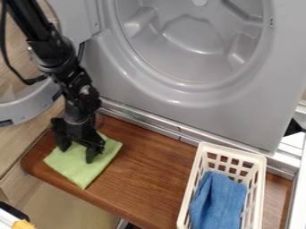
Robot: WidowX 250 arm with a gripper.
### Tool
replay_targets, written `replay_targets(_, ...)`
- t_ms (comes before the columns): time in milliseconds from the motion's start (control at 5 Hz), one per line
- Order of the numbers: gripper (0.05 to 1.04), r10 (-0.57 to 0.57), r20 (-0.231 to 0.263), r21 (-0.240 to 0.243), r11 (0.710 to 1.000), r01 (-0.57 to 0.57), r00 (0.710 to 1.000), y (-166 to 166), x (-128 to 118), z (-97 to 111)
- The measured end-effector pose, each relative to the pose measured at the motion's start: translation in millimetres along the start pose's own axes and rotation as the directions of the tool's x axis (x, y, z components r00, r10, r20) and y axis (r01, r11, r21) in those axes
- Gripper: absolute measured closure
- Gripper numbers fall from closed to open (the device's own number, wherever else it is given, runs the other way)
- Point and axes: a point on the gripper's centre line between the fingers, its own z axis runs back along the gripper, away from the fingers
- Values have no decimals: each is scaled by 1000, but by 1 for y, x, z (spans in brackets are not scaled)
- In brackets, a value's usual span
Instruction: Moved the cloth to the left side of the table
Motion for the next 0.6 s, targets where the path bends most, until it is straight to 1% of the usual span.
replay_targets(200,84,0,19,-4,1000,0,1000,-1,-6,8)
replay_targets(400,84,0,66,12,1000,0,998,-4,-2,26)
replay_targets(600,84,-3,145,36,999,-2,989,-4,3,52)
